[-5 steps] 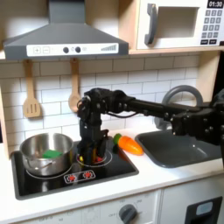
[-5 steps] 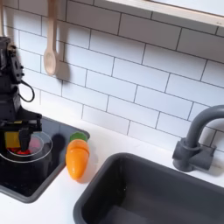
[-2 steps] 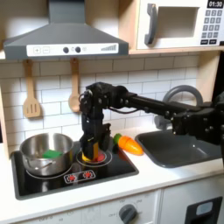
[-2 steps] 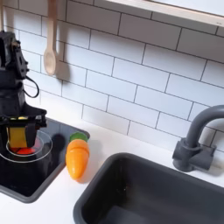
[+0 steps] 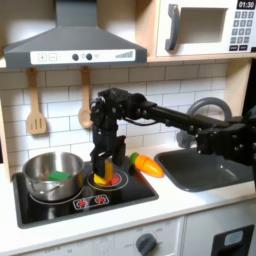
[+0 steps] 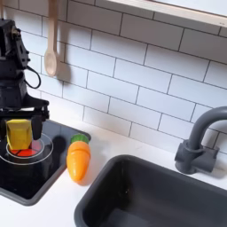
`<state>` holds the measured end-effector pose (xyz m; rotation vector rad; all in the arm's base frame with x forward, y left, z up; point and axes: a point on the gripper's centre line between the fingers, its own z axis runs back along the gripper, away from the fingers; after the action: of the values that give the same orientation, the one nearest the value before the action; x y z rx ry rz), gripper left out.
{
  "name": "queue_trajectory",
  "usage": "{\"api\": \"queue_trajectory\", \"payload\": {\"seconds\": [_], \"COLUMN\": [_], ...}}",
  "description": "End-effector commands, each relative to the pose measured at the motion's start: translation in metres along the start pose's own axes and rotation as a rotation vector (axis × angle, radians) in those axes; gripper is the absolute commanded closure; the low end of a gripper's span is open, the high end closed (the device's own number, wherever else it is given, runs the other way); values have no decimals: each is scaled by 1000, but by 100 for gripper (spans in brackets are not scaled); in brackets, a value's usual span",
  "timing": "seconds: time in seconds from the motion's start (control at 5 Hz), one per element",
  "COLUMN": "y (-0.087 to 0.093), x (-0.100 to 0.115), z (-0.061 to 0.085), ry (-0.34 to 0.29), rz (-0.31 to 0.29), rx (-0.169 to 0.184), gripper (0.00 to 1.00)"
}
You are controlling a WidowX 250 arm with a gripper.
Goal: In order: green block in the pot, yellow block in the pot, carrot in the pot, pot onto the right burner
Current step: 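Put the yellow block in the pot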
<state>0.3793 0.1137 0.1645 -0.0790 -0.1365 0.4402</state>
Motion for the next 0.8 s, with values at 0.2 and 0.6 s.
{"api": "queue_trajectory", "payload": {"seconds": [0.2,0.6], "y": [4,4], "x": [-7,-5], "z": [-2,-18], "ry": [-4,31], "rz": [9,7], "rx": [9,13], "gripper": [0,0]}}
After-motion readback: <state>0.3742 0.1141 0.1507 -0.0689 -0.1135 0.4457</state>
